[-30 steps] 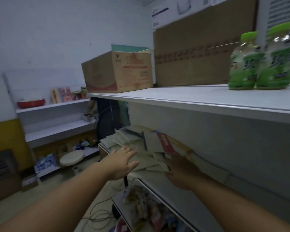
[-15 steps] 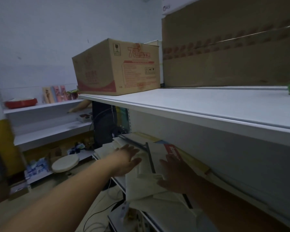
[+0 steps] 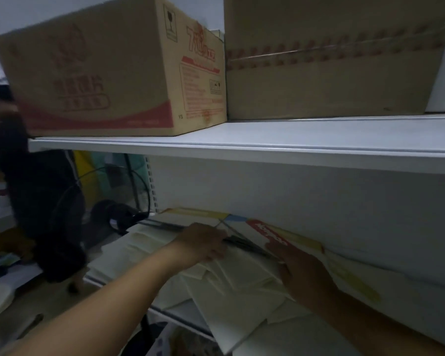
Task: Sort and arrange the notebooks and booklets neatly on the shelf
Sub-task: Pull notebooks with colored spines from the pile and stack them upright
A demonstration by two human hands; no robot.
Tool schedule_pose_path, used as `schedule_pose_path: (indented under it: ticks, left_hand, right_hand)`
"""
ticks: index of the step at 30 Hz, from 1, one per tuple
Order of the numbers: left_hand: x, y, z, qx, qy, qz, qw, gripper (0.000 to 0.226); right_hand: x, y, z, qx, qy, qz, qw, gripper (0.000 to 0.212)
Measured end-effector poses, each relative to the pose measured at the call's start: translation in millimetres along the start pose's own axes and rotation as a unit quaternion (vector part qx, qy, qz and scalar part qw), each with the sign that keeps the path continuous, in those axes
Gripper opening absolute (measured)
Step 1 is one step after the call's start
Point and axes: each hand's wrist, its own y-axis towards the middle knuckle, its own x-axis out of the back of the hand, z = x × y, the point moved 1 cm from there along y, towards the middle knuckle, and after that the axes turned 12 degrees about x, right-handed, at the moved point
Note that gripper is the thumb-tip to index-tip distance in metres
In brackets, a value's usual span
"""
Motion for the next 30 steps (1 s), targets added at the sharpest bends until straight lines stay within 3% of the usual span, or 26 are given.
schedule_pose_path:
  ticks: [3, 8, 10, 12, 14, 17, 19, 22, 28, 30]
  left_hand:
    - [-2.8, 4.6, 4.4, 0.048, -0.127, 0.119, 0.984, 0.043]
    - [-19.9, 8.9, 11.5, 0.043, -0.298, 0.201, 0.932, 0.029]
    - [-20.7, 10.1, 13.1, 0.009, -0.338, 0.167, 0.926, 0.026]
    - [-13.7, 9.8, 14.3, -0.002, -0.351, 0.130, 0.927, 0.032]
    - [-1.0, 13.5, 17.9, 0.005, -0.349, 0.102, 0.931, 0.030]
    - [18.7, 24.4, 24.9, 0.012, -0.329, 0.062, 0.942, 0.031]
    - [25.2, 28.2, 27.8, 0.014, -0.315, 0.057, 0.947, 0.036]
    - [26.3, 28.6, 27.3, 0.024, -0.313, 0.071, 0.947, 0.043]
    - [29.2, 32.4, 30.4, 0.023, -0.383, 0.050, 0.922, 0.043]
    - [31.4, 34.6, 37.9, 0.033, -0.409, 0.018, 0.912, 0.045]
  right_hand:
    - [1.3, -1.7, 22.6, -0.012, -0.013, -0.055, 0.998, 0.048]
    - [-3.6, 11.6, 77.5, 0.026, -0.089, 0.040, 0.995, 0.061]
    - [-10.7, 8.7, 81.9, 0.022, -0.061, 0.106, 0.992, 0.068]
    - [-7.8, 2.0, 81.1, 0.059, -0.053, 0.103, 0.991, 0.056]
    - [0.4, -2.1, 68.1, 0.041, -0.045, 0.103, 0.993, 0.046]
    - [9.7, 1.1, 34.9, -0.063, -0.046, 0.047, 0.996, 0.043]
    - [9.1, 4.2, 14.0, -0.166, -0.071, 0.092, 0.979, 0.052]
    - [-1.2, 13.2, -5.6, -0.228, -0.045, 0.134, 0.963, 0.051]
    - [-2.3, 29.8, -9.6, -0.195, -0.079, 0.113, 0.971, 0.021]
    - [0.8, 32.6, -8.7, -0.161, -0.103, 0.103, 0.976, 0.023]
